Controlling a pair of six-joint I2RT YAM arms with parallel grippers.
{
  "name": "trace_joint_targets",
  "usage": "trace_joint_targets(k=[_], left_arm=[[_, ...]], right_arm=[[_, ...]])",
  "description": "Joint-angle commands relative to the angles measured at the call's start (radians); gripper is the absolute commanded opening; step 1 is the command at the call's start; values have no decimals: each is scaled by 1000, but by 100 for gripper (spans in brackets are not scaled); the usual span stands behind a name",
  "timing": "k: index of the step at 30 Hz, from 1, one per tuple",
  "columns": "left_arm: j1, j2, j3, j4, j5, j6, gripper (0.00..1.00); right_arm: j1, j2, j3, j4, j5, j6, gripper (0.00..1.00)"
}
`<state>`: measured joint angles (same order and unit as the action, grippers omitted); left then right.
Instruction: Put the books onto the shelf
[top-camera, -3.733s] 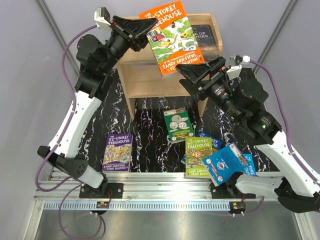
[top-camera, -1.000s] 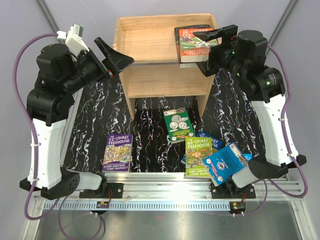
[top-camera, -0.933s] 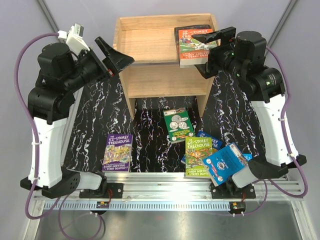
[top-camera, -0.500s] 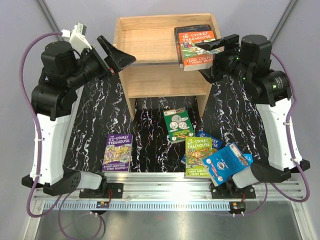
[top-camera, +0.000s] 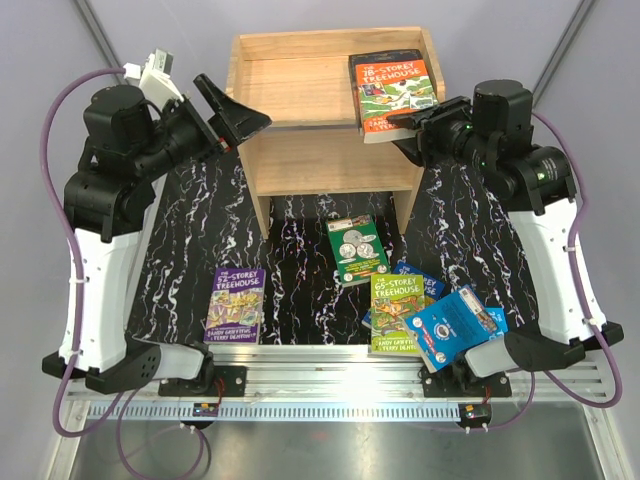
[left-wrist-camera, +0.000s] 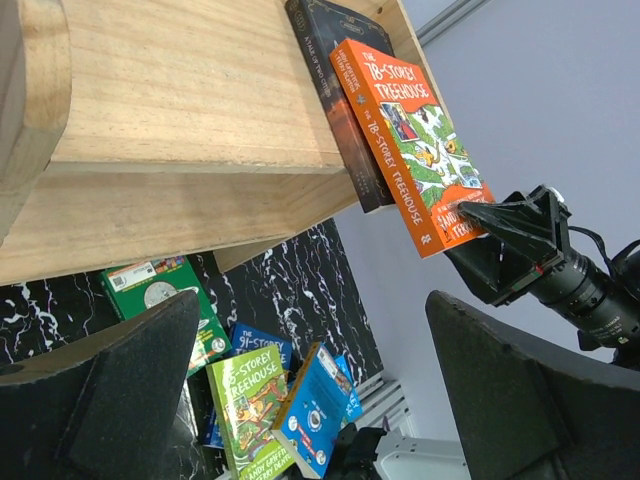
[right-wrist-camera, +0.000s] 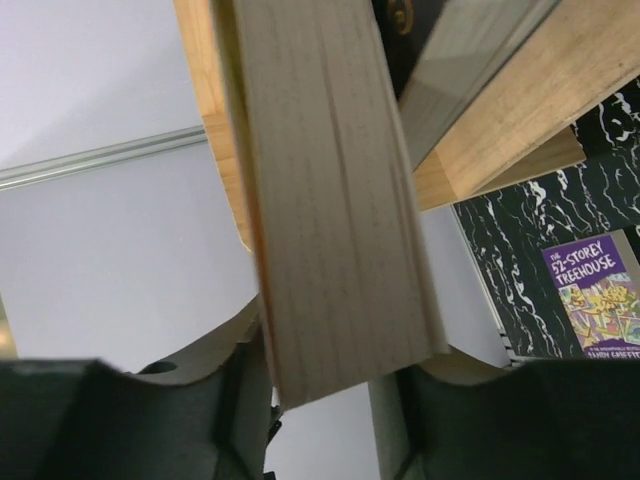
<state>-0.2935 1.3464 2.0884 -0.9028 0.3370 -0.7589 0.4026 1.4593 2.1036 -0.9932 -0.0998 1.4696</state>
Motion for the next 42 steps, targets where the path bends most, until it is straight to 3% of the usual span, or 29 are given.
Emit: trace_joint_targets(k=[1,7,20,29,31,34,37,42], left_arm=[[13,-39,-21,39,27,10,99],[27,-43,-22,25,27,16,99],[60,-32,-24,21,54,30,99],[86,-29,-27,7,80,41,99],[96,-29,-25,1,86,46,99],[109,-29,-22,-5,102,47,99],[120,-30,-19,-11,114,52,99],[131,-30,-24,-2,128,41,99]], right_arm=[[-8,-42,-34,60,-15,-17,43],[-10,-51,-99,94,-23,-11,16],[-25,-18,-145,165,-15,-8,13],[-28,82,-64,188,29,-17,14],[-30,95,-39,189,35,-14,23],[-39,119,-1,189,23,-8,56],[-39,131,55,157,9,-9,79],[-39,76,26,142,-32,8,93]])
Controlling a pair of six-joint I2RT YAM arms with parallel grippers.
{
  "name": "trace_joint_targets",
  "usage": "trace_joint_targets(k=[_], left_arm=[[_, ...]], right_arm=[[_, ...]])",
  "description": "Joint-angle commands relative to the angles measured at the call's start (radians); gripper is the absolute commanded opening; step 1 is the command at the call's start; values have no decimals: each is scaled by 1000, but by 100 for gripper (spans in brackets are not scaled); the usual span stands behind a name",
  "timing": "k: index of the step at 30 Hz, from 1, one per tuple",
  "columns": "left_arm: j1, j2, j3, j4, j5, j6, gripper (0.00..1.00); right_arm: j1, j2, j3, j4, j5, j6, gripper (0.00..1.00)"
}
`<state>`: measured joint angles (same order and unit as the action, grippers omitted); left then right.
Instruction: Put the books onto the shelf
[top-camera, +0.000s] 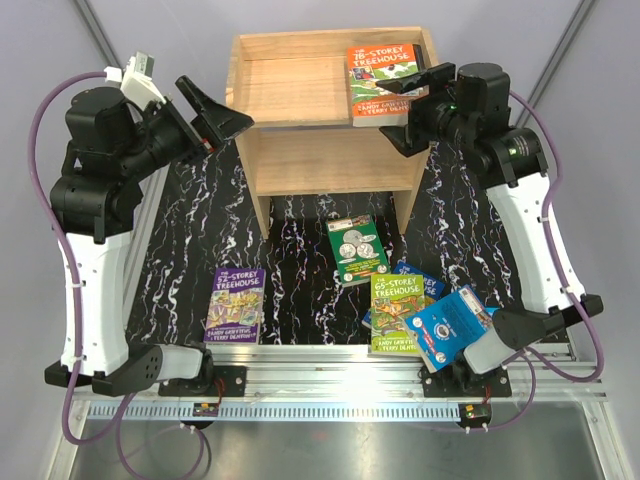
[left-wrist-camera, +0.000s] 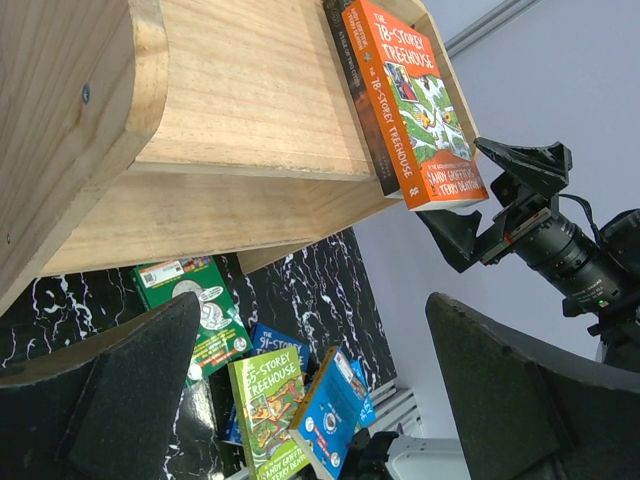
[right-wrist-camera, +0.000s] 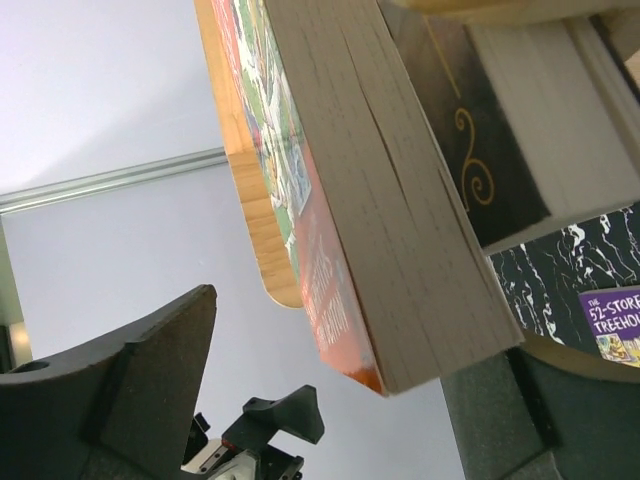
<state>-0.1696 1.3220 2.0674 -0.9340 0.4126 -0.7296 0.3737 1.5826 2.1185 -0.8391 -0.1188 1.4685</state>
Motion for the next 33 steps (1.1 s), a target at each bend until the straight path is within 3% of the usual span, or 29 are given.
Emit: trace_joint_targets(k=[1,7,11,12,14,16,19,33], left_arm=[[8,-6,-1,31,57,9,99],[9,-10,-10,38,55,1,99],[10,-20,-21,43,51,-4,99],[10,-26,-24,52,51,-10,99],[10,-33,-41,60,51,-16,99],[9,-41,-50,67,49,-21,99],[9,-47,-56,67,46,-22,99],[8,-67,-55,40,23,-8,99]], right_arm=[[-10,-61,-3,-12,-15,10,93],[-10,-157,-84,9,-41,4,100],[-10,-154,-40,26,-87,-86,97],[-10,-148,-34,18,-93,-97,91],[-10,-135,-28,23,-126,-117,60],[-7,-116,-31,24,-169,-120,36],[16,-92,-31,6,-176,-137,13],[108,7,-83,195,-167,-108,11]])
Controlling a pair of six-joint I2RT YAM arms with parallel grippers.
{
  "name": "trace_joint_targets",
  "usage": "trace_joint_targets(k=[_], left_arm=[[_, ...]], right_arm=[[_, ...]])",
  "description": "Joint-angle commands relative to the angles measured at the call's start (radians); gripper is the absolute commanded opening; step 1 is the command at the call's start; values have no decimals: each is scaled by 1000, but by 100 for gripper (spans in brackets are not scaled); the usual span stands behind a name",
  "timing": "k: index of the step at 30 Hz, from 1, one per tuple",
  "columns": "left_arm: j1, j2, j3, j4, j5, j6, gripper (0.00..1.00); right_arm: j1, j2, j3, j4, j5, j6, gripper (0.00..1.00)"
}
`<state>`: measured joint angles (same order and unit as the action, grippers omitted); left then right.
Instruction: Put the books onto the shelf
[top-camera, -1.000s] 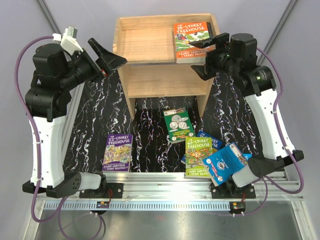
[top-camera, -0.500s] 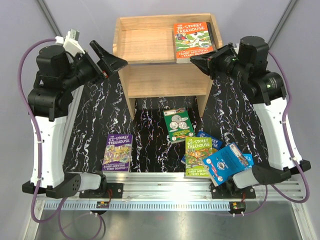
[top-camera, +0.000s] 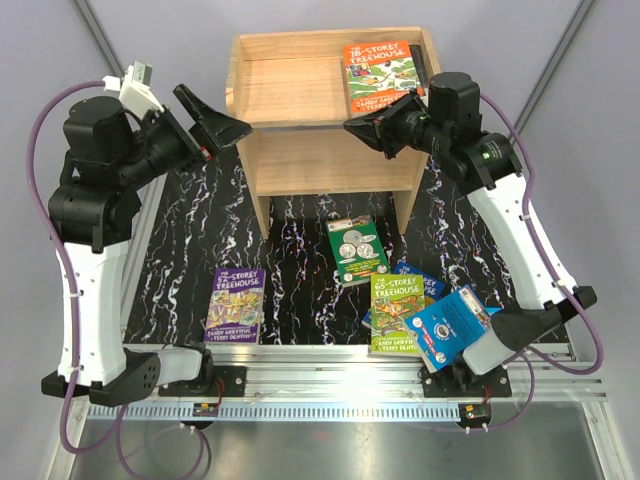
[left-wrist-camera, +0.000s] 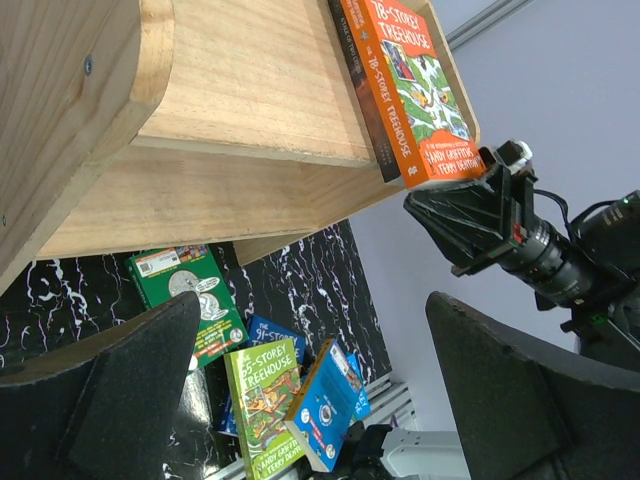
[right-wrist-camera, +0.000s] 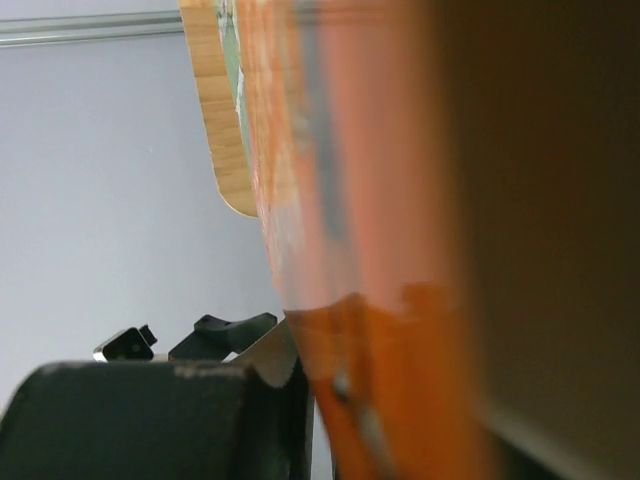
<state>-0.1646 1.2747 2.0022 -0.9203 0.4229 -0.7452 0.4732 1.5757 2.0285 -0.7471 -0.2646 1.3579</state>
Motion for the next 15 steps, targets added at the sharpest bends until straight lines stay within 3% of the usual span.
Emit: trace_joint_targets(k=[1,15], left_arm=[[5,-20,13,23,13,9,99],[7,-1,66,-34,-1,36,99]], right_arm=[[8,20,4,110,-13,7,11],[-64,61,101,85,57,-14,11]])
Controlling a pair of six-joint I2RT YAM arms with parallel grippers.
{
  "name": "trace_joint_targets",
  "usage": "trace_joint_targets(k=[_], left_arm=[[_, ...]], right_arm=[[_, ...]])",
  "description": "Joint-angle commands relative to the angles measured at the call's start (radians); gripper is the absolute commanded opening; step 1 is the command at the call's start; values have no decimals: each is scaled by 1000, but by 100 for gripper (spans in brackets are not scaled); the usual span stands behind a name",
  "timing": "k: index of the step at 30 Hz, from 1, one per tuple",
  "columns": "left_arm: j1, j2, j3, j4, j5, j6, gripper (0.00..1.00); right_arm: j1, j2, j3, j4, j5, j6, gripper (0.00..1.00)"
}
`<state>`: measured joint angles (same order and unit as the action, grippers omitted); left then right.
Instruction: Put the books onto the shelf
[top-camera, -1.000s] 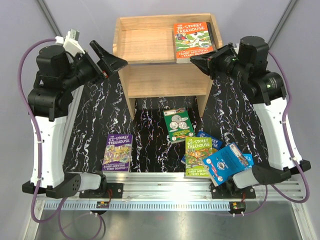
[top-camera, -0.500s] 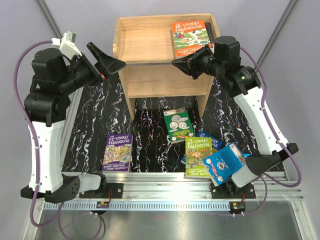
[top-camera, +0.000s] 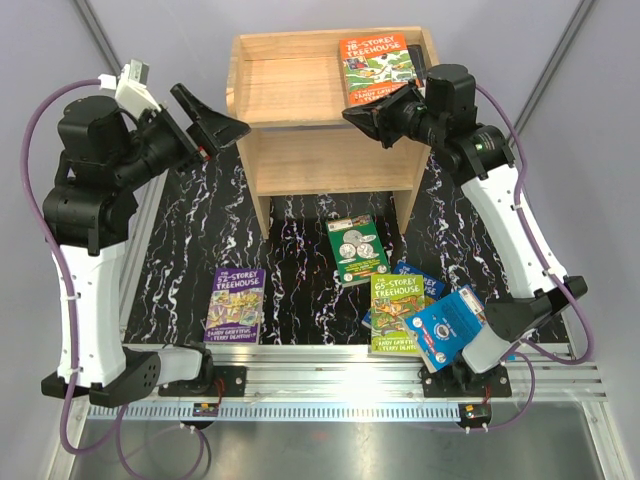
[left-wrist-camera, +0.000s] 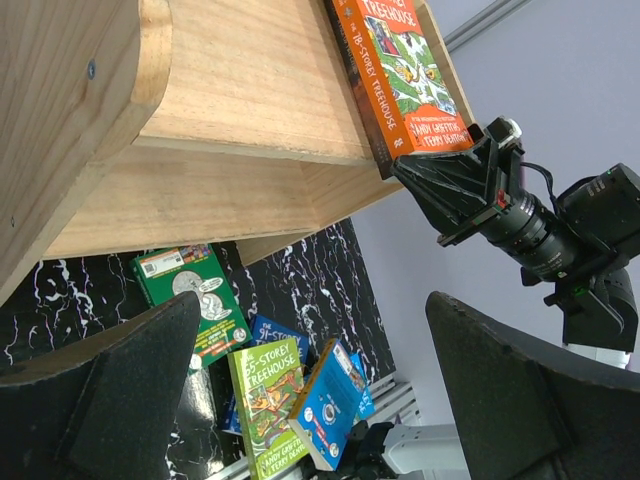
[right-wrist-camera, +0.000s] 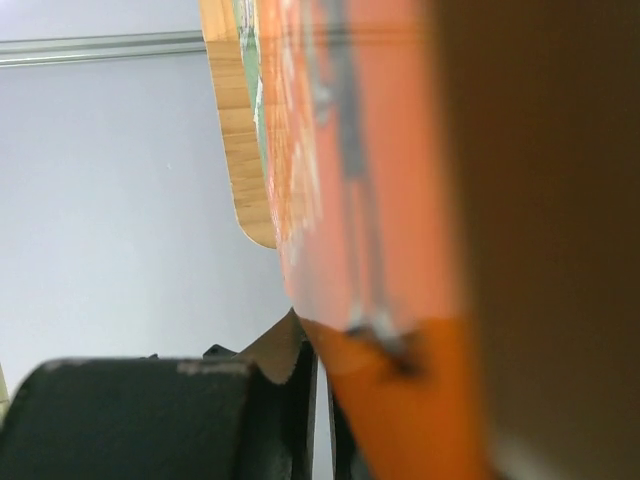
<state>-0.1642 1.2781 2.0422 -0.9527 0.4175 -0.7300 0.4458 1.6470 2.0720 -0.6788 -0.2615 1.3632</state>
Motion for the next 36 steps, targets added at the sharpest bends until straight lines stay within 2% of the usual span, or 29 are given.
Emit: trace_joint_targets(k=[1,8,15,20,21,22,25,27,31,32,33,35,36], left_arm=[[5,-3,23,-1,3,21,99],[6,-5,10,0,0,24,99],[6,-13,-31,23,3,6,99],[6,-16,-40,25,0,6,99],[6,-16,-40,23,-3,6,99],[6,-17,-39,25,-5,6,99],[6,-19,-37,16,-13,12,99],[6,-20,-40,14,-13,17,99],[6,-43,-72,9,-9,26,99],[6,-52,-91,11,0,32,99],[6,-63,-143,15,6,34,99],[-6,-108,-222,48,21,27,99],[-18,-126,-314,63,20,26,99]], right_arm=[[-39,-18,56,13,74,-22,10],[-52,-39,65,-17,106,-41,6],[-53,-79,112,-139,293,-96,3],[-53,-88,146,-188,346,-119,0],[-53,-104,137,-174,341,-125,3],[-53,-113,113,-160,334,-134,10],[-53,-157,50,-96,305,-147,18],[-53,-205,4,-3,265,-168,28],[-53,-315,-111,122,170,-272,44],[-53,-343,-130,133,157,-298,48],[-53,-401,-148,121,145,-326,56],[-53,-459,-205,47,143,-412,67],[-53,-508,-228,9,142,-441,73]])
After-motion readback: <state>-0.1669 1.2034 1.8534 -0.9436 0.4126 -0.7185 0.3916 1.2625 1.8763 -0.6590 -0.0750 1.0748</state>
